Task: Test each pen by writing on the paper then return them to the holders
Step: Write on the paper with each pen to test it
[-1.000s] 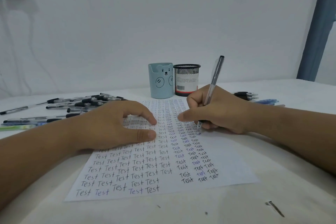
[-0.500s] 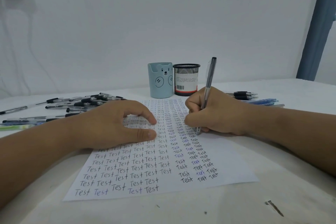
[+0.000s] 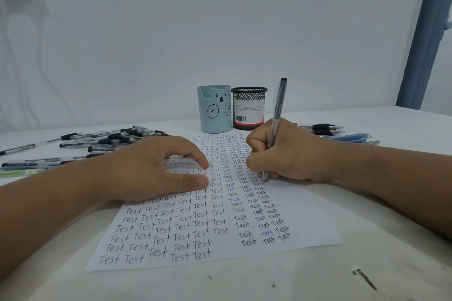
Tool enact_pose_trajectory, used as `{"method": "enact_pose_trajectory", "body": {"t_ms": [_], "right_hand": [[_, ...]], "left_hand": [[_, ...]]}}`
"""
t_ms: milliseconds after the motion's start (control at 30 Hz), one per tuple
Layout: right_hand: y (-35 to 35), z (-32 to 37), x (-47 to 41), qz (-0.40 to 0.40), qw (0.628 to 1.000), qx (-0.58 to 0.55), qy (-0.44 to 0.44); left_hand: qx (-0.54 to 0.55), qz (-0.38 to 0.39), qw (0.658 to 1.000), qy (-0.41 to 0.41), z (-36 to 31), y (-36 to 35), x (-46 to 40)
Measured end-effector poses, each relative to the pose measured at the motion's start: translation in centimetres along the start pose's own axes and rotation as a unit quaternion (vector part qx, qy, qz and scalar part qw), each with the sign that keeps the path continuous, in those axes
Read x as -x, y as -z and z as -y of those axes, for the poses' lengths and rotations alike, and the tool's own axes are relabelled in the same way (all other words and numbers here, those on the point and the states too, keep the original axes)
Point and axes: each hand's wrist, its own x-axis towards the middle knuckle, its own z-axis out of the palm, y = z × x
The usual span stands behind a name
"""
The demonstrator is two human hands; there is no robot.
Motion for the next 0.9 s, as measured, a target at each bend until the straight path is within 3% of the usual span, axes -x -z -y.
{"method": "enact_pose_trajectory", "body": {"t_ms": [900], "right_hand": [[0.09, 0.08, -0.01, 0.012, 1.0, 0.024, 0.013]], "left_hand": [[-0.006, 0.008, 1.0, -0.001, 0.11, 0.08, -0.18]]}}
